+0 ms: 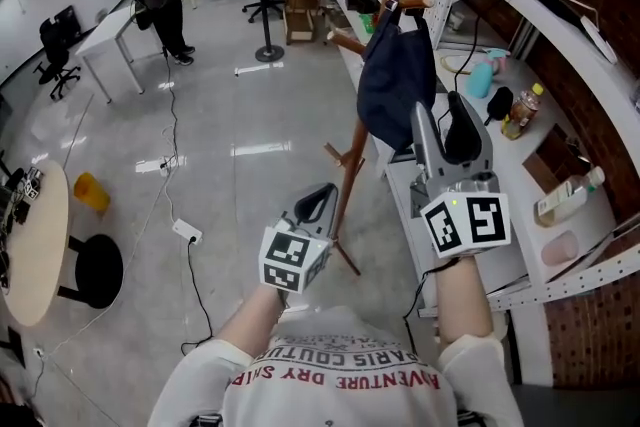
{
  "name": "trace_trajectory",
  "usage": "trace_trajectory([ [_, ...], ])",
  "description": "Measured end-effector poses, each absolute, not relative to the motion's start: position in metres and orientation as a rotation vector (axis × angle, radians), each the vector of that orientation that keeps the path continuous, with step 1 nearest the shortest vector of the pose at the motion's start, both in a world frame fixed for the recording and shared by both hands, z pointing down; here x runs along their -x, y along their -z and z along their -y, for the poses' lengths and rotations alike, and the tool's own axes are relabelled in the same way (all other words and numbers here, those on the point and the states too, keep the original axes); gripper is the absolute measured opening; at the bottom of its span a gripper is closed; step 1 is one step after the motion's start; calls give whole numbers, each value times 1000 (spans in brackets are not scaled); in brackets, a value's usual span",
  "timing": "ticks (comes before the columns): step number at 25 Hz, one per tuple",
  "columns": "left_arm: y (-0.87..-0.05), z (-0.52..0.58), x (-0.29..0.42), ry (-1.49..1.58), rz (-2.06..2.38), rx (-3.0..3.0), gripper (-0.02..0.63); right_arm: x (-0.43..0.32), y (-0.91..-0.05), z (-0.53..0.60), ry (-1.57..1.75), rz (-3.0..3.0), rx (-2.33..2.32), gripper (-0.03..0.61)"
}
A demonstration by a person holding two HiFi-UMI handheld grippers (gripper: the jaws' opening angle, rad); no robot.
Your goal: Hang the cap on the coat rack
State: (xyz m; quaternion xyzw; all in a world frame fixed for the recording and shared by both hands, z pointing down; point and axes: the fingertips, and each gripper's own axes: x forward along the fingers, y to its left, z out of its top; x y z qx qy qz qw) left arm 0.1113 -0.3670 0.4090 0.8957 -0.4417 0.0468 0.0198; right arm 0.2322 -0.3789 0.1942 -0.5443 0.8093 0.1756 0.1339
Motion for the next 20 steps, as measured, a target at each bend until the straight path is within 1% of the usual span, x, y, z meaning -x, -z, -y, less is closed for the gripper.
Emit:
trace_trajectory([
  [5, -398, 363, -119, -110, 1360, -2806, 5, -238, -231, 368, -434, -2361, 1638, 176],
  [6, -397, 362, -120, -107, 1357, -2809, 5, -239, -241, 364, -406, -2364, 1649, 161],
  [7, -396, 360, -121, -104, 1354, -2811, 5, -239, -251, 361, -377, -2365, 1664, 114],
  [8, -396, 359, -122, -100, 1352, -2812, 5, -239, -261, 359, -349, -2369, 1679, 53],
  [9, -396, 359, -123, -97, 1350, -2813, 5, -239, -271, 358, -321, -2377, 1691, 42],
  [17, -397, 359, -128, -76, 1350, -2804, 5, -239, -341, 356, -122, -2468, 1749, 15],
  [20, -401, 358, -130, -74, 1349, -2803, 5, -242, -371, 357, -66, -2494, 1794, 15],
])
